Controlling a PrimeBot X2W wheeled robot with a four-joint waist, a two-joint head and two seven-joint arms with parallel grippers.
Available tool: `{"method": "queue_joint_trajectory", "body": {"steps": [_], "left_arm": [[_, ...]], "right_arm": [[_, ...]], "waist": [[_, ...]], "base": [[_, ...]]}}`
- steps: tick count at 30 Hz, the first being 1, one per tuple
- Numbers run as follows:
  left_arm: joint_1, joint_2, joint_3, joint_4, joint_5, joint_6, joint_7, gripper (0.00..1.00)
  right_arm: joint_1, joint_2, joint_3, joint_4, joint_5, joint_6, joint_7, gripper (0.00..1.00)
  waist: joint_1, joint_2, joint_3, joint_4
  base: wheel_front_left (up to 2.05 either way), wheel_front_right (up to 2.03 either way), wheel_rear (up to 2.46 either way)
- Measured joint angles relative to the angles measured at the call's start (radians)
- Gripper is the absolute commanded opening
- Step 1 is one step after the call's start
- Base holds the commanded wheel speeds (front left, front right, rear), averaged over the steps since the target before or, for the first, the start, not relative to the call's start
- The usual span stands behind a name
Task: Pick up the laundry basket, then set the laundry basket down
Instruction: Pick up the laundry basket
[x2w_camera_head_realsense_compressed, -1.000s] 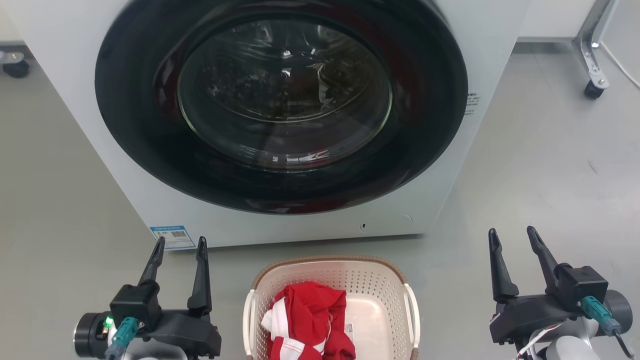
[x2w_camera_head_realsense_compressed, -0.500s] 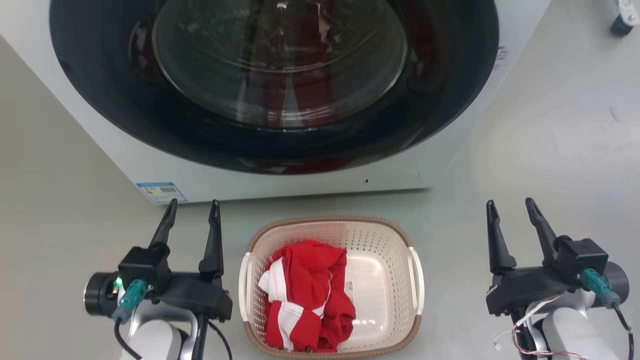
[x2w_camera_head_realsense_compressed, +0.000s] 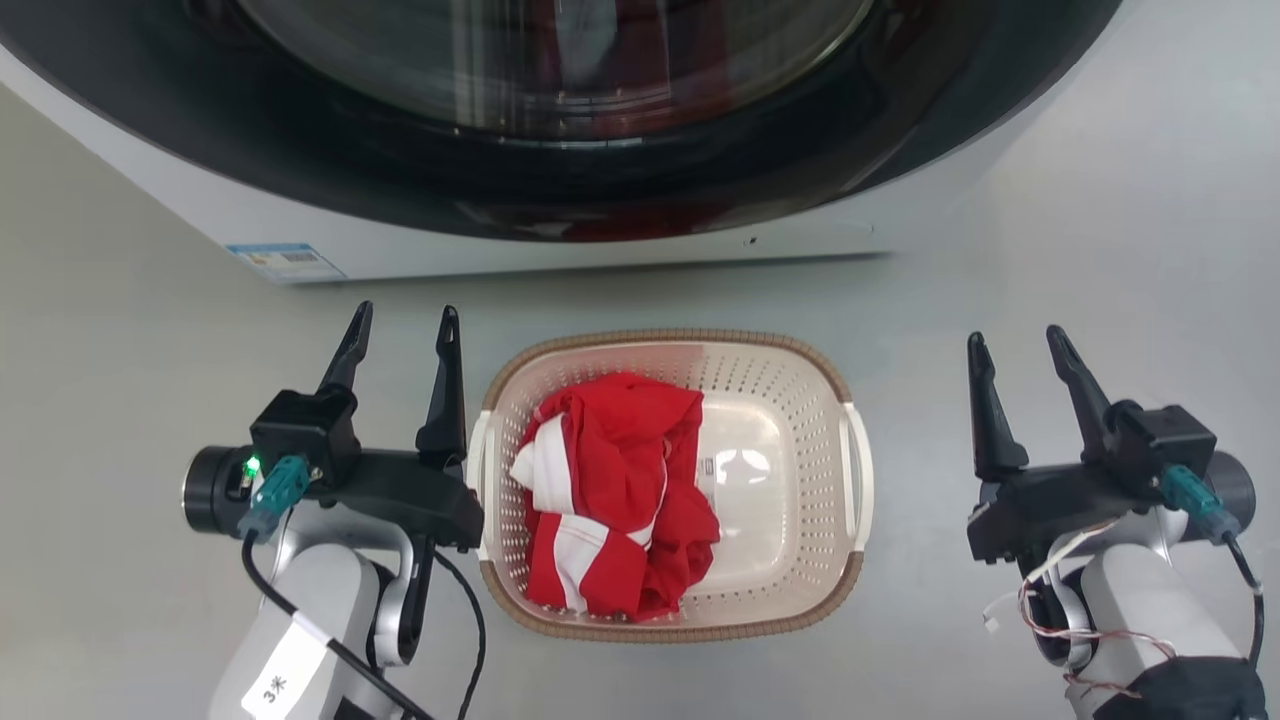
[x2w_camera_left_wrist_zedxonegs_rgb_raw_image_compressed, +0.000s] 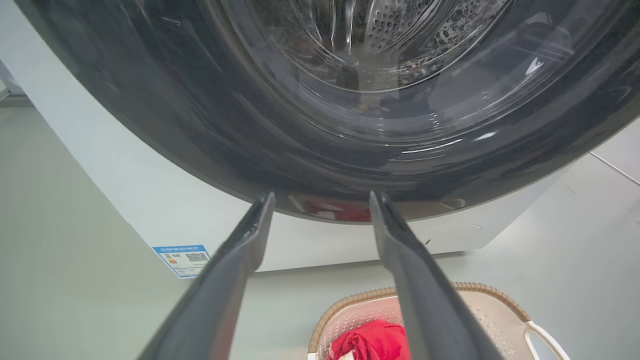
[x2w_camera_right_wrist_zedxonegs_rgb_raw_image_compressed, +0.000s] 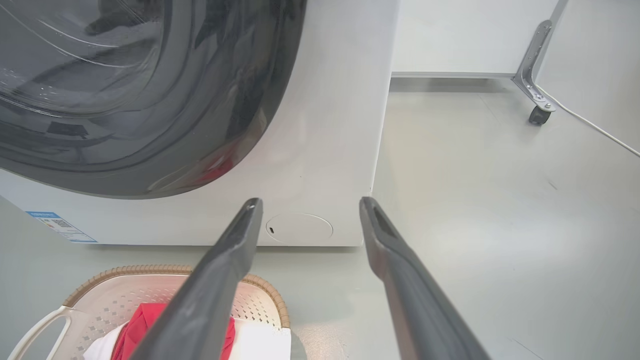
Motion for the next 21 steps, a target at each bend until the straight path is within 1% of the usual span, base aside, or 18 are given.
{"method": "queue_joint_trajectory", "body": {"steps": [12, 15, 17, 19, 20, 21], "left_arm": [[-0.133, -0.016, -0.016, 0.086, -0.001, -0.019, 0.009, 1.00], [-0.156, -0.019, -0.019, 0.103, -0.001, -0.020, 0.009, 1.00], [-0.180, -0.021, -0.018, 0.123, -0.001, -0.028, 0.009, 1.00], [-0.205, -0.023, -0.017, 0.142, -0.002, -0.029, 0.009, 1.00], [-0.218, -0.023, -0.016, 0.153, -0.002, -0.037, 0.009, 1.00], [-0.231, -0.023, -0.016, 0.164, -0.002, -0.037, 0.009, 1.00]], "right_arm": [[-0.123, 0.014, 0.016, 0.053, -0.007, 0.027, 0.000, 1.00], [-0.140, 0.014, 0.018, 0.068, -0.007, 0.029, 0.000, 1.00], [-0.160, 0.016, 0.023, 0.081, -0.010, 0.036, 0.000, 1.00], [-0.188, 0.020, 0.027, 0.096, -0.013, 0.037, 0.000, 1.00], [-0.201, 0.022, 0.029, 0.100, -0.015, 0.038, 0.000, 1.00], [-0.215, 0.024, 0.032, 0.106, -0.016, 0.045, 0.000, 1.00]], "waist": [[0.0000, 0.0000, 0.178, 0.014], [0.0000, 0.0001, 0.207, 0.017], [0.0000, 0.0001, 0.233, 0.020], [-0.0001, 0.0000, 0.258, 0.023], [-0.0001, 0.0000, 0.270, 0.024], [-0.0001, 0.0000, 0.281, 0.025]], "base": [[0.00, 0.00, 0.00], [0.00, 0.00, 0.00], [0.00, 0.00, 0.00], [0.00, 0.00, 0.00], [0.00, 0.00, 0.00], [0.00, 0.00, 0.00]]}}
